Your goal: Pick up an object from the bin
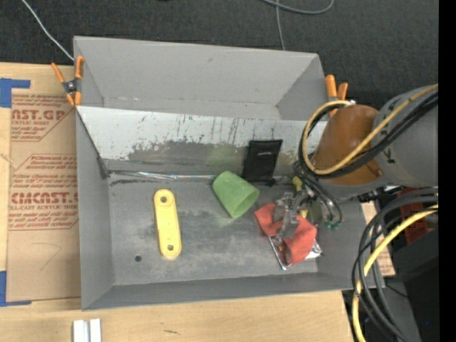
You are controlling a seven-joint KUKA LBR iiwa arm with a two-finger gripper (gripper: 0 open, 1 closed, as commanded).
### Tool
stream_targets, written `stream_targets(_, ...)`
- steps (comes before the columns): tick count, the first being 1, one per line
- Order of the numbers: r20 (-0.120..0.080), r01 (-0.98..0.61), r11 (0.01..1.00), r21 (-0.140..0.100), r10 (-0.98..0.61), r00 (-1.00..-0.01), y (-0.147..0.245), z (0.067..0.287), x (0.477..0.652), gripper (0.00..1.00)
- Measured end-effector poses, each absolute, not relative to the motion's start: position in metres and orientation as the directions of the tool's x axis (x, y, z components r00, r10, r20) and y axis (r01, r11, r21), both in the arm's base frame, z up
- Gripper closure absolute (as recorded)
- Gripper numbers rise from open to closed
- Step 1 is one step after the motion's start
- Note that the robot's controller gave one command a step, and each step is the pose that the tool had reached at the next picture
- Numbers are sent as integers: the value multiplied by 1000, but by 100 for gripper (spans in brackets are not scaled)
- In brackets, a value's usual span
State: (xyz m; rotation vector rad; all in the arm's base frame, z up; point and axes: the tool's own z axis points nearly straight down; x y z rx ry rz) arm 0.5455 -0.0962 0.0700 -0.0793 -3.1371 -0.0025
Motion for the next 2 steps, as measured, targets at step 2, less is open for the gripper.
stream_targets(2,-5,31,1000,0,31,-999,-100,217,552,100)
